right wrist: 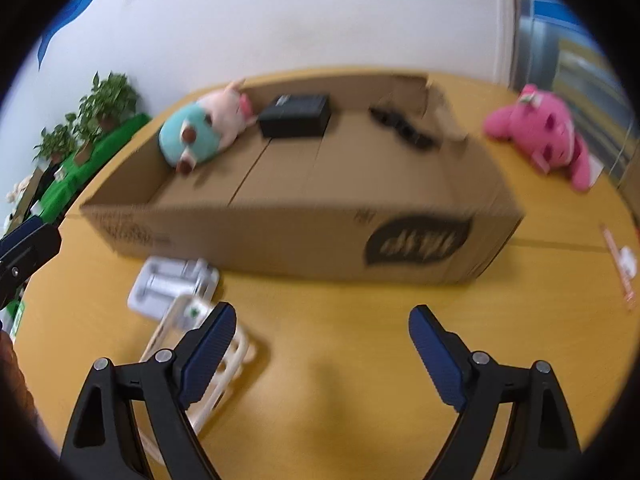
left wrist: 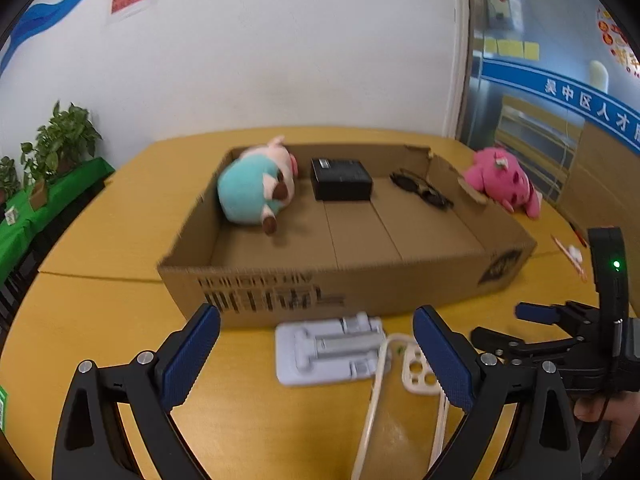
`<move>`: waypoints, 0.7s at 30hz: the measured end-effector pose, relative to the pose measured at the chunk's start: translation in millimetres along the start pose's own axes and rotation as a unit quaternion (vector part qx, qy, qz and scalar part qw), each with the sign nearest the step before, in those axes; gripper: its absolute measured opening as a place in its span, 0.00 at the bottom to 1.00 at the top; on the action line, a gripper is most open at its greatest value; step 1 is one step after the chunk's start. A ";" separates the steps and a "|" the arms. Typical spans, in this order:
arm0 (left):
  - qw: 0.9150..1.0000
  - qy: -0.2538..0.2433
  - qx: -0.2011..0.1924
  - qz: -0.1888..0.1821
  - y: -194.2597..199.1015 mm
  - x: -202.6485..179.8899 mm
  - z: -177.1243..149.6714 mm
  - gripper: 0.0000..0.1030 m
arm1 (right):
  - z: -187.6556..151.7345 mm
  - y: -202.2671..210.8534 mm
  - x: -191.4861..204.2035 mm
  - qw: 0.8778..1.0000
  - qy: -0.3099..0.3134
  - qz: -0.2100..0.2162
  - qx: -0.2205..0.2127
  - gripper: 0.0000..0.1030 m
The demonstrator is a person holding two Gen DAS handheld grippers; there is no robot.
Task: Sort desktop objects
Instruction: 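Move both tools back toward the white phone case on the table, then close the left gripper on the phone case rim while the right gripper grips its other edge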
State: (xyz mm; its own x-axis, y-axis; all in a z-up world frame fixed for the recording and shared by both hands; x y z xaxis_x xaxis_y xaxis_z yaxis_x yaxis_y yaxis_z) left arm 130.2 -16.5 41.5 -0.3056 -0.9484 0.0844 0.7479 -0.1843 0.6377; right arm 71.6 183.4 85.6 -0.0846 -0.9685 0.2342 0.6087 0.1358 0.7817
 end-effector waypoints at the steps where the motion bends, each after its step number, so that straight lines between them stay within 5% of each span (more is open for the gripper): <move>1: 1.000 -0.005 0.010 -0.010 -2.8 -2.9 -5.1 0.96 | -6.9 -4.7 2.4 1.000 -0.001 0.009 0.012 0.86; 7: 0.997 -0.037 0.060 -0.036 -14.2 -20.0 -35.8 0.95 | -38.0 -23.9 21.1 0.998 0.015 0.028 0.059 0.79; 10: 0.995 -0.033 0.084 -0.043 -20.9 -21.7 -47.6 0.94 | -48.4 -29.3 25.1 0.997 0.032 0.021 0.072 0.62; 12: 0.992 -0.035 0.106 -0.055 -27.1 -26.3 -56.8 0.84 | -51.0 -28.6 27.7 0.997 0.048 0.008 0.064 0.50; 15: 0.985 -0.042 0.148 -0.076 -38.7 -37.0 -71.6 0.55 | -51.0 -29.3 29.0 0.996 0.057 0.000 0.062 0.33; 17: 0.980 -0.040 0.173 -0.093 -45.9 -42.8 -83.0 0.29 | -50.5 -29.3 28.1 0.997 0.056 -0.003 0.061 0.27; 21: 0.979 -0.033 0.164 -0.113 -38.5 -45.6 -81.8 0.10 | -51.8 -27.3 26.1 0.997 0.053 0.002 0.058 0.24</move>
Point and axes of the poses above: each gripper's, at about its wrist camera, not at the fingertips, and y roughly against the way its jaws point, x to its left, z to its top, the point moved 4 cm from there along -y, roughly the way its jaws point, and after that the axes turned 10 degrees about -y, right-handed, at the moved point
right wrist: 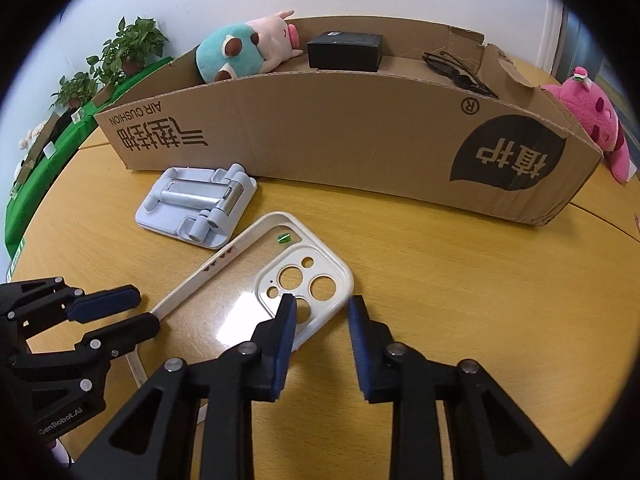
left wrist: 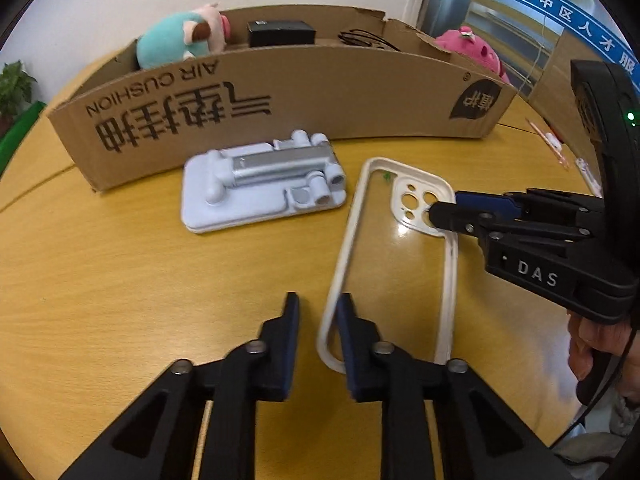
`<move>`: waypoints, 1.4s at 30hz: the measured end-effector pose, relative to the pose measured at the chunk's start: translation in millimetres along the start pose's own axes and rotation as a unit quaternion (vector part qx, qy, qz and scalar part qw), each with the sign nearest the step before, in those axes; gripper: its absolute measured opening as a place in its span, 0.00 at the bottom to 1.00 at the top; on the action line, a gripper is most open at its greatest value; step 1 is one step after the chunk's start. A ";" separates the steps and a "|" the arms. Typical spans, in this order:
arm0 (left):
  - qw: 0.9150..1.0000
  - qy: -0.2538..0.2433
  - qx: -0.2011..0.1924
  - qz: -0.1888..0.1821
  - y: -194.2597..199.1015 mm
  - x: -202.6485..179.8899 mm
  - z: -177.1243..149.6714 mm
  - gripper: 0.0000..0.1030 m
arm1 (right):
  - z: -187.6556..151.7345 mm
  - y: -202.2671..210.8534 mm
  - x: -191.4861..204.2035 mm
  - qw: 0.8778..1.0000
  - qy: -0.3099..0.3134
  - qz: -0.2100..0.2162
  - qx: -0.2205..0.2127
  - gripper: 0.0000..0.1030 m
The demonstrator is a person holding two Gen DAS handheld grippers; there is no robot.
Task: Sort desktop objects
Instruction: 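Close the left gripper on the phone case rim while the right gripper grips its other edge, then lift the white phone case with both grippers and carry it over the box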
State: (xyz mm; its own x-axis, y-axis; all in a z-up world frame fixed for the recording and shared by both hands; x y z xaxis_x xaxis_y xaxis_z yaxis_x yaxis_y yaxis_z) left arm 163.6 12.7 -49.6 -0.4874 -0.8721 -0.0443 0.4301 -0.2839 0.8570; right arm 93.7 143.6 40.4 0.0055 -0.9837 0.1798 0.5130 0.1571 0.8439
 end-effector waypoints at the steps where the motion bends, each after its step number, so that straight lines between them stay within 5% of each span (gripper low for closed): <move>1: 1.000 0.001 0.000 -0.004 0.9 -0.3 0.8 0.08 | 0.0 0.3 -0.4 1.000 -0.002 0.001 0.000 0.24; 27: 0.999 -0.026 0.020 -0.023 27.2 -15.7 -12.3 0.05 | 8.1 -3.0 -5.8 1.000 -0.009 0.011 -0.014 0.18; 38: 0.998 -0.055 0.014 0.017 25.7 -30.7 -20.3 0.09 | 4.0 -2.2 -5.5 1.000 -0.011 0.012 -0.025 0.18; 42: 0.999 -0.037 0.016 -0.003 12.9 -19.8 -9.7 0.08 | 3.7 -1.8 -6.0 1.000 -0.011 0.014 -0.025 0.18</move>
Point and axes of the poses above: each gripper's, at about its wrist camera, not at the fingertips, and y roughly against the way its jaws point, x to its left, z to its top, the point moved 4 cm from there along -y, roughly the way its jaws point, and after that the axes turned 10 degrees about -y, right-handed, at the moved point
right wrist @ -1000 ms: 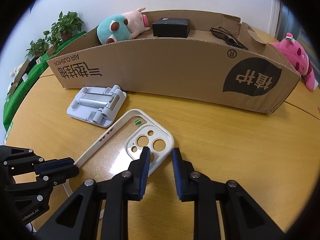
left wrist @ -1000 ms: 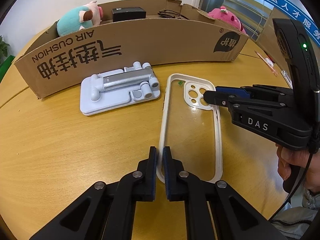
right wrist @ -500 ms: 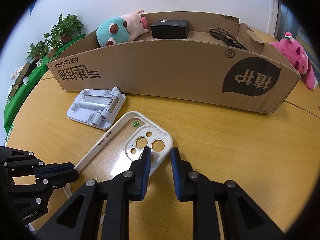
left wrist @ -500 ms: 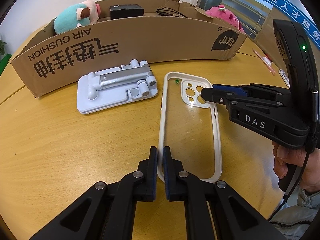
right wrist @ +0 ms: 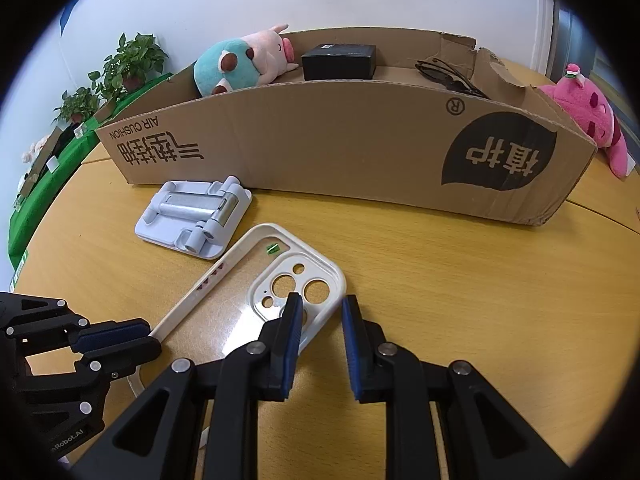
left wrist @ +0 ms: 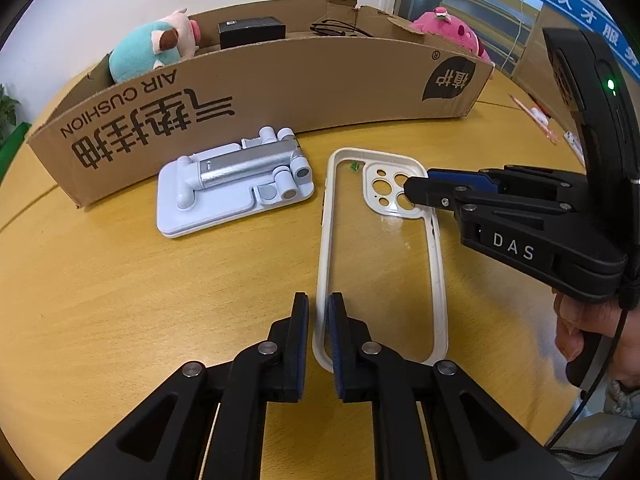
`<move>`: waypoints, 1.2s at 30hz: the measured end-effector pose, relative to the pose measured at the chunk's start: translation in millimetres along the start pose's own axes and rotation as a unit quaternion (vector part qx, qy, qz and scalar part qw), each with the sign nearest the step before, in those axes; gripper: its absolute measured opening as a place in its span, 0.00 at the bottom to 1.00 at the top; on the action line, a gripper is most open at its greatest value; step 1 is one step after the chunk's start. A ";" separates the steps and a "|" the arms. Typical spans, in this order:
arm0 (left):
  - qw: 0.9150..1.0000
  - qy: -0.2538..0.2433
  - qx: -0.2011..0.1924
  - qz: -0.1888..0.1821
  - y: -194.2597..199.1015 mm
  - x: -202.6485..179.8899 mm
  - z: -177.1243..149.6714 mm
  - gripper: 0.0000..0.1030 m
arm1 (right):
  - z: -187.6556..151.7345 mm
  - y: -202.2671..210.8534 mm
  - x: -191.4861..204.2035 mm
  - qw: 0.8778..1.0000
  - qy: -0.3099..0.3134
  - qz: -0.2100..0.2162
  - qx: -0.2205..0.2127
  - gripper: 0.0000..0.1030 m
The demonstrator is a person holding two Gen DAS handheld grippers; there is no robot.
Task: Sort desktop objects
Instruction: 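Lift the white phone case with both grippers and carry it over the box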
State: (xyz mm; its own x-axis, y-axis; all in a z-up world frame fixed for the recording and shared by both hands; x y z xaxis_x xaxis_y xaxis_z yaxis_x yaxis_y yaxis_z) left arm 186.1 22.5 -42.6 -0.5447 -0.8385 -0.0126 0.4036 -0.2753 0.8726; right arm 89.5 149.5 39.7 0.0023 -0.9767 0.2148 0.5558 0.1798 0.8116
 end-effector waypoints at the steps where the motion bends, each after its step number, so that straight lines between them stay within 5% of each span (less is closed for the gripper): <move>1: 1.000 0.004 0.001 -0.009 -2.5 1.5 1.4 0.06 | -0.2 0.1 0.1 1.000 0.000 0.000 0.000 0.18; 8: 1.000 -0.024 0.001 -0.017 -3.3 -6.0 4.0 0.03 | -2.5 2.0 -1.9 1.000 -0.009 0.001 0.000 0.15; 15: 0.998 -0.024 -0.056 -0.019 25.5 -4.3 21.8 0.03 | 6.6 26.1 -3.5 0.999 -0.014 0.008 -0.036 0.14; 27: 0.981 -0.038 -0.192 -0.004 122.3 6.7 90.8 0.04 | 86.9 142.9 24.7 0.978 0.034 0.022 -0.204 0.13; 36: 0.969 -0.043 -0.241 0.013 153.2 22.9 133.9 0.04 | 144.8 172.9 36.4 0.967 0.056 0.026 -0.245 0.12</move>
Point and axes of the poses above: each gripper's, at about its wrist camera, not at the fingertips, and y roughly against the way its jaws point, x to its left, z to its top, the point moved 4 cm from there along -y, roughly the way its jaws point, and after that the axes turned 10 degrees about -y, right-handed, at the moved point
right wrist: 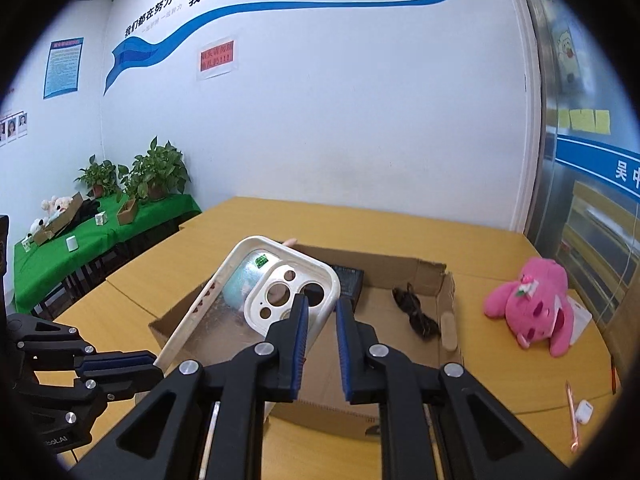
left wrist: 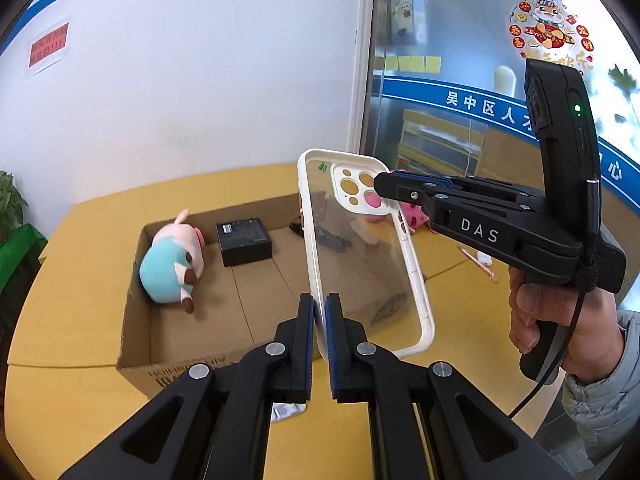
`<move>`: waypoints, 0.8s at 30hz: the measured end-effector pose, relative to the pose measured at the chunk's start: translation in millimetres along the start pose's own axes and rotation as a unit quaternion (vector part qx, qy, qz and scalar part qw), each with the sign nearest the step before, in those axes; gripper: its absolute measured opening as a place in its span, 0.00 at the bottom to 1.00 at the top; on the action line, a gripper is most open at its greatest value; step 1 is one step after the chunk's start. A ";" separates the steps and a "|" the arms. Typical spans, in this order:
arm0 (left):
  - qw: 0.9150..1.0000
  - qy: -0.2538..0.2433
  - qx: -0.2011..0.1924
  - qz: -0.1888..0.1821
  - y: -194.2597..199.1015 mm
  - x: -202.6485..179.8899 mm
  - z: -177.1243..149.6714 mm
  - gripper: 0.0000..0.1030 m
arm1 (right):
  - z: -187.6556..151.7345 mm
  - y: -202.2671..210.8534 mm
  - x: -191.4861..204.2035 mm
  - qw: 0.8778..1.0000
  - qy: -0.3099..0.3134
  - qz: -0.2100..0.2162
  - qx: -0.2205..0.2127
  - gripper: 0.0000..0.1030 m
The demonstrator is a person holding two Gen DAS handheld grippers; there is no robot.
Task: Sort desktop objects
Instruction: 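Lift the white phone case with both grippers and carry it over the box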
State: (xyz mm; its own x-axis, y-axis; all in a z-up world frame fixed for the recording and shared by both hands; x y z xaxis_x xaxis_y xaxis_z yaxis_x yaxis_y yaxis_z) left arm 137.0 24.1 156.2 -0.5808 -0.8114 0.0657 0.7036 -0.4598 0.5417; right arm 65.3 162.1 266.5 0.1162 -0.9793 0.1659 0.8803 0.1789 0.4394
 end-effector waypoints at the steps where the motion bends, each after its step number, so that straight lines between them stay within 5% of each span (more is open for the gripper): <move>1: 1.000 -0.001 -0.002 0.002 -0.3 2.4 2.5 0.04 | 4.4 -2.4 0.3 1.000 0.000 0.001 -0.001 0.12; 14: 0.999 0.003 -0.028 0.037 -17.9 53.1 40.7 0.04 | 52.3 -48.8 7.1 1.000 0.007 0.019 -0.016 0.11; 24: 0.998 0.032 0.013 0.052 -57.5 87.7 23.2 0.04 | 45.4 -109.2 16.0 0.999 0.003 0.038 0.022 0.11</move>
State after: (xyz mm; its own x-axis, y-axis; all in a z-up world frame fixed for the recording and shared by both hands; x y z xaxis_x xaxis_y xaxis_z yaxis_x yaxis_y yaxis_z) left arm 36.1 -12.2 150.3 -0.4777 -0.8757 0.0701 0.7469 -0.3629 0.5571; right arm -49.9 131.2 261.3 0.1842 -0.9635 0.1942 0.8482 0.2557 0.4639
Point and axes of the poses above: each gripper's, at about its wrist camera, not at the fingertips, and y roughly against the way its jaws point, x to its left, z to its top, the point moved 4 cm from there along -y, roughly the way its jaws point, and after that the axes turned 10 degrees about -y, right-handed, at the moved point
